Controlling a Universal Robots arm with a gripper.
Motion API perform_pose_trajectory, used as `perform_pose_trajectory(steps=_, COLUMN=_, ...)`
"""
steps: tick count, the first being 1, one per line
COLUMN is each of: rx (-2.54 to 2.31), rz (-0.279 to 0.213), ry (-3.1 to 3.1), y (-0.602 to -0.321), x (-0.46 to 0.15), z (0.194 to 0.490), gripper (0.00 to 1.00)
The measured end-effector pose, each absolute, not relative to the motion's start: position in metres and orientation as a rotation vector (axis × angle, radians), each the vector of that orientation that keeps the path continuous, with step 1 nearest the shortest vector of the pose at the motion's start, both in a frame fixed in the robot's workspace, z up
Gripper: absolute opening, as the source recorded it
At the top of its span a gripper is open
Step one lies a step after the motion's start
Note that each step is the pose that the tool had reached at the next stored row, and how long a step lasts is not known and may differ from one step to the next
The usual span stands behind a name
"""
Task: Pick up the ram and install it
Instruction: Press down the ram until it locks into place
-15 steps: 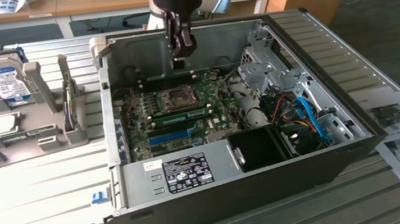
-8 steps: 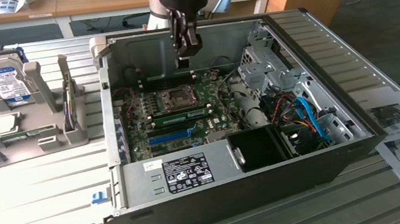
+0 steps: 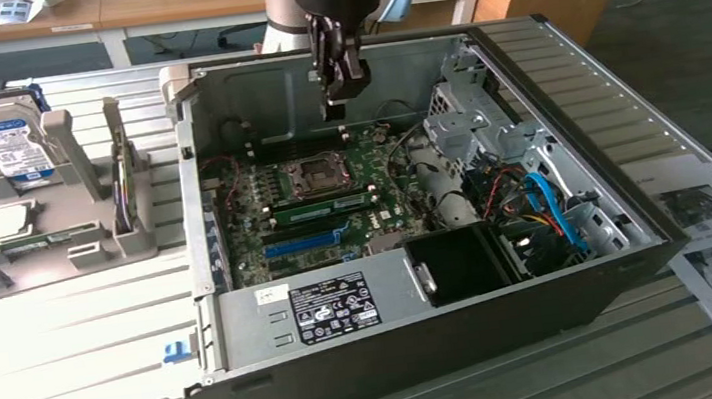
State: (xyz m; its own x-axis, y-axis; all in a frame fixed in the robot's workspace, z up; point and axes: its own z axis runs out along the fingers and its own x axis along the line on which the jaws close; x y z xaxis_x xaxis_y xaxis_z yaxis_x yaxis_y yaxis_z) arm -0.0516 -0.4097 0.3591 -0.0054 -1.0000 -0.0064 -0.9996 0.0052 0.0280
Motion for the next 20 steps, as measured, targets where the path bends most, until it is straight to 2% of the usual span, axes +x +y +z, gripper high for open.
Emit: perform_pose_trajectory(steps=20, rx=2.184, rz=-0.038, ry=-2.237, y=-0.4096, x=-0.0516, z=0.359, gripper=0.09)
